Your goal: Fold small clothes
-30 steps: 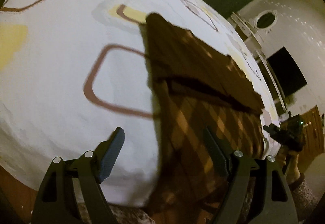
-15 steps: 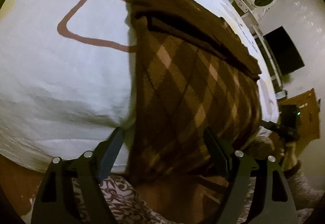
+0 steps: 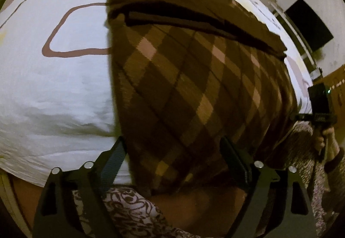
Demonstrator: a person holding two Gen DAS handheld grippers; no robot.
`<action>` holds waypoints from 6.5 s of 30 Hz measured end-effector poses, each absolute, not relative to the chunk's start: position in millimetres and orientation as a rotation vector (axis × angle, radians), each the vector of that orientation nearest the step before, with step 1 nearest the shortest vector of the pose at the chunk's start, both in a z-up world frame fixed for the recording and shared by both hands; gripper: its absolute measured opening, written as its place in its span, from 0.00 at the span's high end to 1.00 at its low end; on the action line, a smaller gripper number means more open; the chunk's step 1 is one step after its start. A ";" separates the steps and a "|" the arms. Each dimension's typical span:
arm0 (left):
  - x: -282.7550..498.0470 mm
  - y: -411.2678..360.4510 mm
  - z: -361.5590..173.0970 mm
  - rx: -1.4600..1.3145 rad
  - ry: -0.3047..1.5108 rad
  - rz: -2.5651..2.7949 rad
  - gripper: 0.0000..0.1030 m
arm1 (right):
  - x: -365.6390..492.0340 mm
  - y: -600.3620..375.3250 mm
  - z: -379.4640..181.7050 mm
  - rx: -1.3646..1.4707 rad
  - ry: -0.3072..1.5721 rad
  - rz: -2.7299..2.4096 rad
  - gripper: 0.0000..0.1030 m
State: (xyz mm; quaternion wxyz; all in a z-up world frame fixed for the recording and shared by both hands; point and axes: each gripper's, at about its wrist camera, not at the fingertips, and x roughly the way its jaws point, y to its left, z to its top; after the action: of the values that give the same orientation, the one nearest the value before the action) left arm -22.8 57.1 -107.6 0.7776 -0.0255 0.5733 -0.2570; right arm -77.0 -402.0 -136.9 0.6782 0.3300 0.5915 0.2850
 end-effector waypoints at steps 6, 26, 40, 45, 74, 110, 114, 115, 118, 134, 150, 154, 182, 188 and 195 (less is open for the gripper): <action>-25.0 62.6 -106.8 -0.041 1.246 -0.540 0.35 | -75.7 -396.3 -125.6 0.701 1.296 0.651 0.97; -27.5 70.4 -112.4 -0.049 1.311 -0.596 0.30 | -93.2 -428.1 -119.6 0.760 1.228 0.598 0.97; -22.1 89.9 -114.0 -0.012 1.317 -0.556 0.97 | -94.7 -434.8 -121.4 0.819 1.205 0.626 0.97; -15.4 98.1 -88.6 -0.180 1.241 -0.660 0.97 | -93.7 -436.5 -115.7 0.866 1.164 0.656 0.97; 58.4 146.5 -73.1 -0.402 1.165 -0.559 0.50 | -36.2 -490.0 -114.4 1.018 1.028 0.492 0.79; -10.3 119.5 -121.2 -0.276 1.367 -0.708 0.49 | -95.2 -448.2 -126.6 0.708 1.349 0.673 0.55; -8.8 122.3 -122.9 -0.261 1.380 -0.683 0.96 | -94.4 -445.3 -126.4 0.713 1.349 0.682 0.55; -7.6 121.2 -127.4 -0.271 1.408 -0.696 0.95 | -93.8 -443.9 -126.5 0.713 1.350 0.685 0.55; -6.4 117.5 -129.5 -0.248 1.413 -0.689 0.95 | -91.5 -437.1 -125.7 0.702 1.355 0.687 0.55; -17.9 140.3 -81.6 -0.513 1.123 -0.897 0.96 | -97.0 -433.6 -90.9 0.872 1.183 0.790 0.94; 90.8 177.6 -68.8 -1.074 0.952 -0.646 0.96 | 6.5 -492.5 -61.5 1.249 0.790 0.698 0.94; 130.2 162.5 -83.0 -1.118 0.986 -0.587 0.96 | 36.0 -499.8 -96.3 1.339 0.802 0.605 0.94; 134.8 145.5 -46.9 -0.460 0.998 -0.430 0.67 | 59.6 -517.3 -113.8 1.314 0.805 0.450 0.60; 80.2 79.5 -18.4 0.167 0.794 -0.421 0.67 | 41.2 -516.9 -107.7 1.292 0.809 0.457 0.59; 80.6 28.1 -45.5 0.540 0.790 -0.522 0.67 | 40.6 -504.9 -99.5 1.225 0.854 0.472 0.59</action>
State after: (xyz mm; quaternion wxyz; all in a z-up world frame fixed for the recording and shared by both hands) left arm 80.6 28.1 -45.5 0.8551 0.2570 0.3755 -0.2484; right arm 40.6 -504.9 -99.5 0.7089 0.5516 0.3847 0.2126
